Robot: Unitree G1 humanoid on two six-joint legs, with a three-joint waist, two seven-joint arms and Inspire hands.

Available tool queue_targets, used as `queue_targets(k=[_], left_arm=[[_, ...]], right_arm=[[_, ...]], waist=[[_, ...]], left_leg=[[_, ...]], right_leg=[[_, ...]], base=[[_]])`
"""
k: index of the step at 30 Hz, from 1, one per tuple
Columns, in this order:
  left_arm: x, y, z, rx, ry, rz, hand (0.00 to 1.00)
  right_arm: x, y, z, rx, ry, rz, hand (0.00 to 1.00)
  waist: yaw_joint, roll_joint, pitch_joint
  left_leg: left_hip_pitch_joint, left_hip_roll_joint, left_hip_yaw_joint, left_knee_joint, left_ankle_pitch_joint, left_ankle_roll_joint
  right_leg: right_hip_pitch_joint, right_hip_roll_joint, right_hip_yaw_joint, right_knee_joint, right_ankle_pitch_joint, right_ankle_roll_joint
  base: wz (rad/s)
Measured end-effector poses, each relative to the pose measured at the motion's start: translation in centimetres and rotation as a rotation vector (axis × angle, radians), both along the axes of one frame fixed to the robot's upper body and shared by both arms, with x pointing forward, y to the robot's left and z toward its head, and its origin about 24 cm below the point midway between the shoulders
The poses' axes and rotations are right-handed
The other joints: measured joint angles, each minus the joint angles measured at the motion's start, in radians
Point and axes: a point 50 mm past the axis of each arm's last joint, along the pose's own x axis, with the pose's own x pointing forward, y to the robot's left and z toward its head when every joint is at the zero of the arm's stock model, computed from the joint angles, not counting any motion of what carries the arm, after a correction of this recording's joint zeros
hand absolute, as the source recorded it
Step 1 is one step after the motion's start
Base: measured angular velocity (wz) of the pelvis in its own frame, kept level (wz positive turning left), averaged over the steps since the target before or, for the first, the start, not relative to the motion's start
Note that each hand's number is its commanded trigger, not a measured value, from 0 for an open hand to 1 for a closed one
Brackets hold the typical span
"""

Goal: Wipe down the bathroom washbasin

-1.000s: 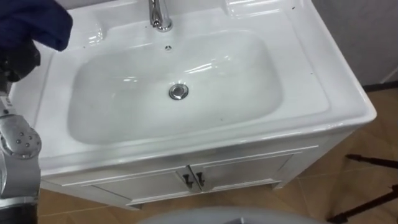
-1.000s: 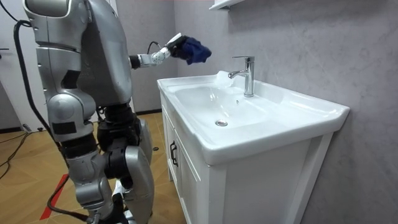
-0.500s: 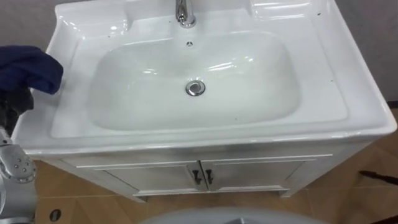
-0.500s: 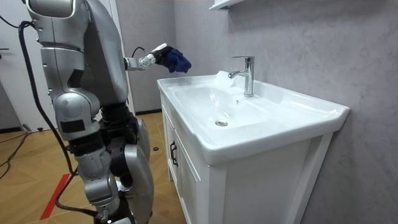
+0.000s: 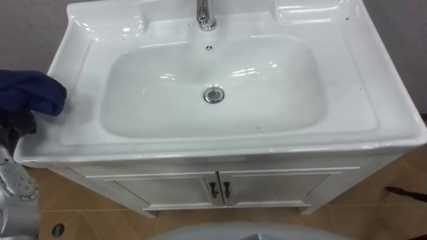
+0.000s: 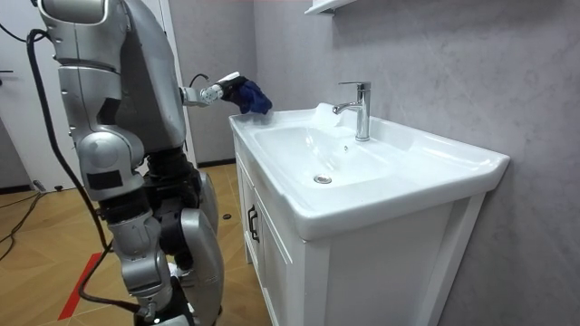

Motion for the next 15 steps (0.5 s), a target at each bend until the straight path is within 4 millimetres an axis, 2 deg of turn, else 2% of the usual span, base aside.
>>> queue_targets(k=[15], left_arm=[[-0.3, -0.47, -0.87, -0.039, 0.014, 0.037, 1.0]], right_arm=[[0.08, -0.05, -0.01, -0.02, -0.006, -0.056, 0.0]], waist=[[-0.027, -0.001, -0.0005]], left_leg=[[0.0, 0.0, 0.0, 0.0, 0.0, 0.0]], right_leg=[[0.005, -0.001, -0.007, -0.004, -0.001, 0.001]], base=[[0.01]])
